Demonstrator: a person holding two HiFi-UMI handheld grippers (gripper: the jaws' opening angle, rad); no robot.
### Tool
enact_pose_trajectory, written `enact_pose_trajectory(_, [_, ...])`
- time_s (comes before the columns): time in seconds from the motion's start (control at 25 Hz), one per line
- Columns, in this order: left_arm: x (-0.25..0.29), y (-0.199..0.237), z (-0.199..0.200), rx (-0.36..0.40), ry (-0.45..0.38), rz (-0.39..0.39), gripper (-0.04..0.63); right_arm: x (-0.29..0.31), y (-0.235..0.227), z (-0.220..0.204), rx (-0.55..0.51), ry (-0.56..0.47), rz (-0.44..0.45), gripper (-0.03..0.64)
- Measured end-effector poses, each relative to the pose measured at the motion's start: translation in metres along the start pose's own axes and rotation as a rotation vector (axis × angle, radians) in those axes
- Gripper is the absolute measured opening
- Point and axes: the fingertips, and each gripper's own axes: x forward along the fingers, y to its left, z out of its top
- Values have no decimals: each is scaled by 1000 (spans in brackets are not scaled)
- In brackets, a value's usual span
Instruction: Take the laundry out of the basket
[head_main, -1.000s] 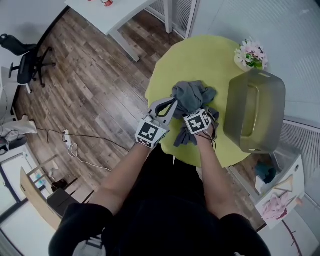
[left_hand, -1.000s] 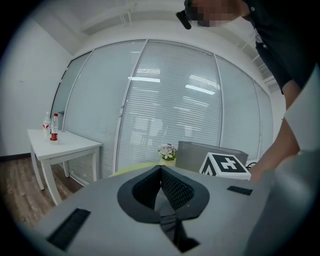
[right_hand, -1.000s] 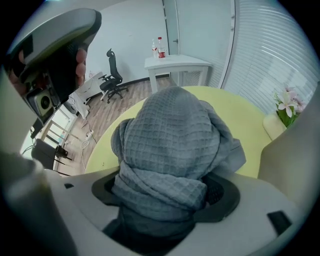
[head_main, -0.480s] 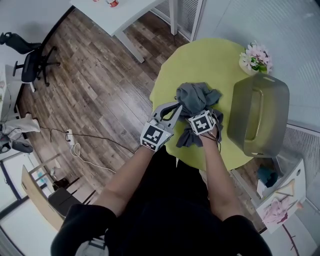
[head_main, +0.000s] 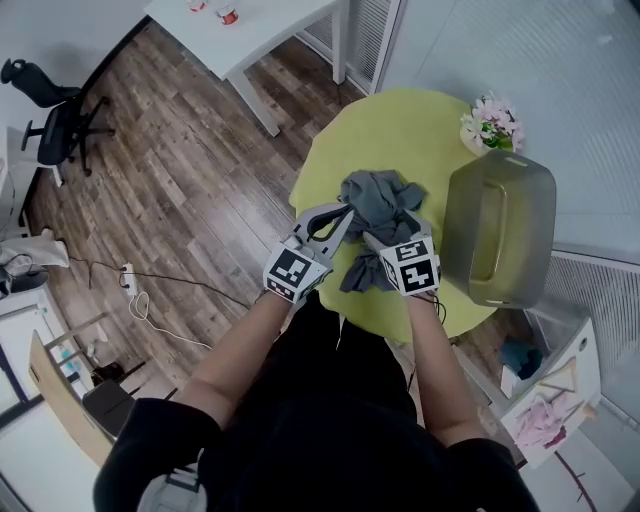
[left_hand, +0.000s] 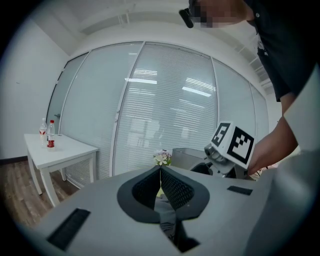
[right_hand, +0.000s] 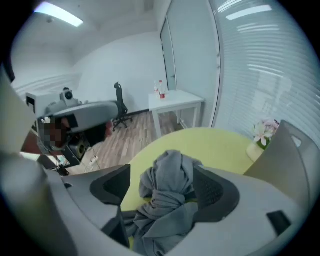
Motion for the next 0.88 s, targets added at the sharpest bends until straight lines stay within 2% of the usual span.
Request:
enact_pose_trajectory(0.12, [-13, -9, 23, 27, -13, -19, 11, -45, 9, 41, -11, -188, 29, 403])
enact_pose_trajectory(0.2, [-21, -14, 41, 34, -32, -29, 11, -75, 13, 63, 6, -294, 59, 369])
enact_pose_trajectory(0.24, [-24, -17, 49, 35, -40, -34, 11, -89, 15, 72, 11, -341, 72, 326])
enact_pose_trajectory(0.32, [-32, -22, 64, 32, -52, -39, 11, -116, 21, 88, 8, -435, 89, 123])
enact_pose_trajectory(0.36, [-35, -25, 71, 26, -54, -41, 11, -129, 24, 95, 2, -486, 95, 70])
enact_pose_trajectory(0.4, [-38, -29, 77, 19, -56, -45, 11, -142, 27, 102, -8, -534, 103, 50])
enact_pose_trajectory(0.48, [-43, -36, 90, 14, -63, -47, 11, -166, 34, 113, -33, -620, 124, 28])
enact_pose_trajectory(0.6, [-49, -46, 112, 65, -82, -46, 9, -191, 43, 126, -84, -708, 153, 23])
enact_pose_trajectory(0.88, [-48, -69, 145, 101, -127, -81, 9, -215, 46, 138, -136, -760, 140, 21])
